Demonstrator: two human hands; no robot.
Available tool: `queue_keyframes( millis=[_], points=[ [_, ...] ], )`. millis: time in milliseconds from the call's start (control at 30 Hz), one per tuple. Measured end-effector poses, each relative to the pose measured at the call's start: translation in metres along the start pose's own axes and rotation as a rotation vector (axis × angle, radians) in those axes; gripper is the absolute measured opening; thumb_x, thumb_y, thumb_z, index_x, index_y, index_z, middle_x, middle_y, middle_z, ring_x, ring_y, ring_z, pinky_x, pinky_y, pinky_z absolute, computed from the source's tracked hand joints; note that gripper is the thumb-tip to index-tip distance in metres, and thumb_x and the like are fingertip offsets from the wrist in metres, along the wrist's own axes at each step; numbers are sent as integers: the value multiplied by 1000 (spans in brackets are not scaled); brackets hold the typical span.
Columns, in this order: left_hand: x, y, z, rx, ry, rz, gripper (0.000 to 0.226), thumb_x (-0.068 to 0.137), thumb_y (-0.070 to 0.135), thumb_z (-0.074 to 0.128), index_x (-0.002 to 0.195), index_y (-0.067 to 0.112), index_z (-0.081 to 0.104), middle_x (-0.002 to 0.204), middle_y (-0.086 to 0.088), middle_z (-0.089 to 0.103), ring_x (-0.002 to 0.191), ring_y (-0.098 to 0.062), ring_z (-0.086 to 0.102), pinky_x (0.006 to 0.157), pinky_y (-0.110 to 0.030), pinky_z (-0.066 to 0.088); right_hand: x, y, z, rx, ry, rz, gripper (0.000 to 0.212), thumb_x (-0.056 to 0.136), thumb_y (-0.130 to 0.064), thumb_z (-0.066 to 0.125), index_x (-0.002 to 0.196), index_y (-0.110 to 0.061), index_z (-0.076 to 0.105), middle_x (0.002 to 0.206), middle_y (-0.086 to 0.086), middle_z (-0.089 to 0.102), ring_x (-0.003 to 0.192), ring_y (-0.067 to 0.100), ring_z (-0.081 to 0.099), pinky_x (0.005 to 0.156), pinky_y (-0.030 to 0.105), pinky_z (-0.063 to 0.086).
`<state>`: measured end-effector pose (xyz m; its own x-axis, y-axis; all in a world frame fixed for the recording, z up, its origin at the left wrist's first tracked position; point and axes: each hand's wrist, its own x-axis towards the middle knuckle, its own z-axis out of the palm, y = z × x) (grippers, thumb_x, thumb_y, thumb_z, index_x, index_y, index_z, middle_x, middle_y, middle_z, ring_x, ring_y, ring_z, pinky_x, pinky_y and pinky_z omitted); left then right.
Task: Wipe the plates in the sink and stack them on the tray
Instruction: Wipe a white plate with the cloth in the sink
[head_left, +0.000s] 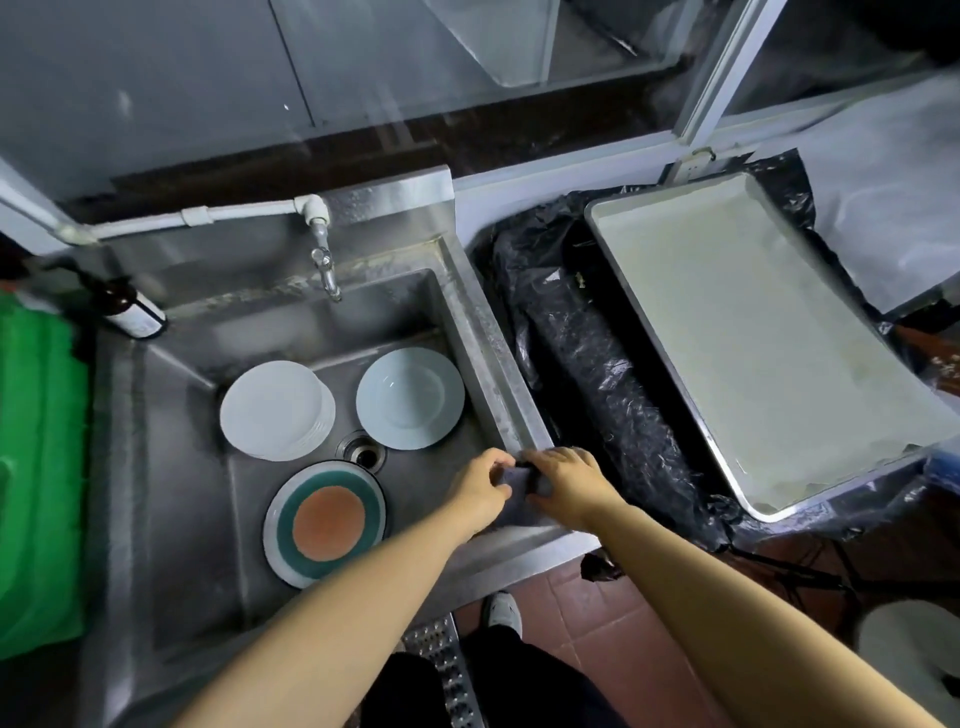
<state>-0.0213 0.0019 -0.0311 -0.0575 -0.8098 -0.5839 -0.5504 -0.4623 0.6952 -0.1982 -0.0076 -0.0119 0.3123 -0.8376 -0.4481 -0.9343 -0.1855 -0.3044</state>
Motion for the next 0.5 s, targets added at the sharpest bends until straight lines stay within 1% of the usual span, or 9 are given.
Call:
queue_keyframes(
  millis=[67, 133, 233, 267, 367, 433, 500],
  points=[
    [-4, 4, -19, -8, 54, 11, 33, 93, 7, 63, 110, 35, 63, 116, 4, 68, 107, -19, 63, 91, -33, 53, 10, -11, -13, 8, 9, -23, 58, 84, -48, 64, 138, -33, 51, 134, -6, 59, 131, 19, 45, 114, 39, 21],
    [-8, 6, -38, -10, 107, 18, 32, 91, 7, 65, 106, 36, 65, 114, 5, 69, 107, -20, 63, 93, -35, 53, 20, -26, -26, 8, 24, -61, 47, 83, -47, 66, 127, -29, 58, 124, -3, 63, 123, 21, 51, 107, 37, 26],
    [-13, 4, -67, 6, 192, 43, 34, 86, 8, 70, 95, 39, 63, 105, 7, 72, 102, -21, 67, 93, -39, 56, 32, -52, -40, 52, 19, -98, 36, 81, -43, 69, 111, -24, 62, 112, 1, 67, 109, 25, 58, 90, 33, 36],
    [-15, 3, -76, 23, 215, 56, 34, 85, 7, 71, 96, 38, 64, 104, 6, 72, 102, -22, 68, 93, -38, 55, 36, -60, -43, 71, 13, -108, 34, 80, -43, 69, 106, -23, 62, 109, 2, 66, 105, 26, 59, 86, 33, 39],
    [-26, 0, -103, 45, 281, 104, 33, 85, 5, 72, 112, 24, 69, 113, 1, 67, 103, -22, 68, 94, -32, 54, 46, -85, -50, 130, -2, -162, 31, 78, -43, 67, 97, -20, 62, 102, 1, 62, 95, 26, 59, 83, 35, 46],
    [-35, -4, -117, 66, 328, 119, 36, 85, 7, 72, 118, 21, 69, 119, 0, 66, 102, -21, 67, 93, -29, 52, 49, -104, -55, 153, -29, -205, 26, 79, -43, 65, 93, -21, 61, 98, 2, 66, 90, 25, 61, 79, 33, 47],
    [-44, -10, -131, 72, 384, 127, 38, 85, 9, 72, 121, 22, 69, 121, 0, 67, 103, -20, 67, 96, -33, 52, 52, -120, -58, 185, -52, -226, 23, 84, -43, 62, 95, -24, 58, 98, 3, 69, 88, 25, 62, 75, 32, 48]
  ],
)
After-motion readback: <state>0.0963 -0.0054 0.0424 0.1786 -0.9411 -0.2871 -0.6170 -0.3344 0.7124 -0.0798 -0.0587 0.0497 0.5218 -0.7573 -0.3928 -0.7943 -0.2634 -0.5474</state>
